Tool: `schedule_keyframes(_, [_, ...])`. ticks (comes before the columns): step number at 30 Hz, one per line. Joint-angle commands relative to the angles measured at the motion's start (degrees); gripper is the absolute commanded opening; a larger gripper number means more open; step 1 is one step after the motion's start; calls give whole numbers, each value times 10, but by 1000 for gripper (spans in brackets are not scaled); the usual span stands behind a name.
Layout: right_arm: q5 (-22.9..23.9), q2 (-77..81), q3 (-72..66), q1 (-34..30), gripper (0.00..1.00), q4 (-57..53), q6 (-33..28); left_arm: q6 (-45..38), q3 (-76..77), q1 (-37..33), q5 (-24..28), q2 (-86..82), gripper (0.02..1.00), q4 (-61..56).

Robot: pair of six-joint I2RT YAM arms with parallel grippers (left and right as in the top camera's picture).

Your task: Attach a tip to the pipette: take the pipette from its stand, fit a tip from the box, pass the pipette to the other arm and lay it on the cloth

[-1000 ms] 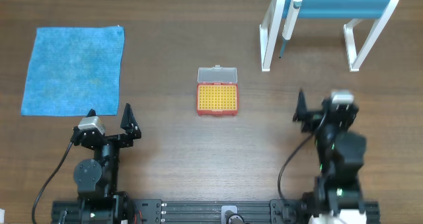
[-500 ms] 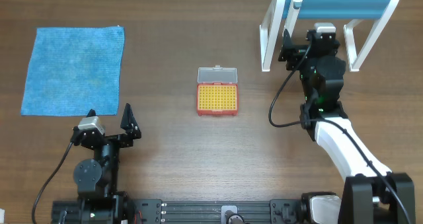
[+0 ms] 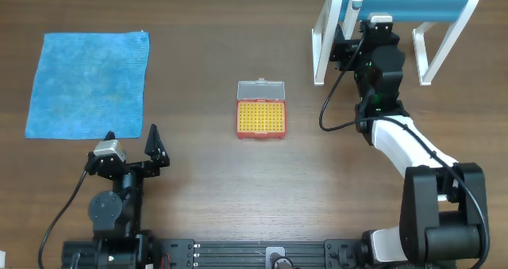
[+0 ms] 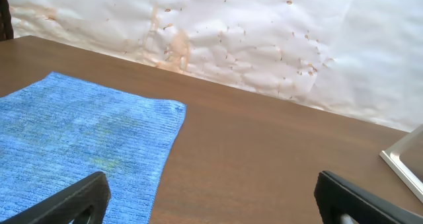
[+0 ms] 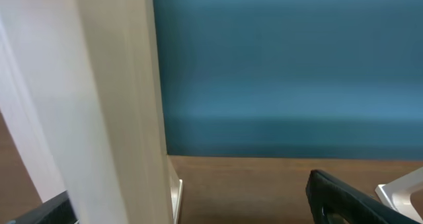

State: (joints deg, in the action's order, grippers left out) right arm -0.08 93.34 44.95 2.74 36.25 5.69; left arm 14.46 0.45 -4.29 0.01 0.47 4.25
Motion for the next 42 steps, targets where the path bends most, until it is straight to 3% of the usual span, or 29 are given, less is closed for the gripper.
schedule_keyframes(1, [-1, 8, 14, -1, 934, 3, -7, -1, -1, 2, -7, -3, 996, 3])
schedule_keyframes(22, [-6, 18, 26, -8, 919, -10, 12, -1, -1, 2, -7, -3, 996, 3])
schedule_keyframes(23, [-6, 18, 26, -7, 739, -10, 25, -1, -1, 2, -7, -3, 996, 3])
schedule_keyframes(25, [-6, 18, 27, -5, 527, -10, 29, -1, -1, 2, -7, -3, 998, 3])
schedule_keyframes(26, [-6, 18, 27, -3, 209, -10, 29, -1, -1, 2, -7, -3, 996, 3])
schedule_keyframes(27, [-6, 18, 26, -2, 106, -10, 29, -1, -1, 2, -7, -3, 996, 3])
schedule_keyframes(42, [-6, -24, 26, 1, 84, -15, 29, -1, -1, 2, -7, -3, 996, 3])
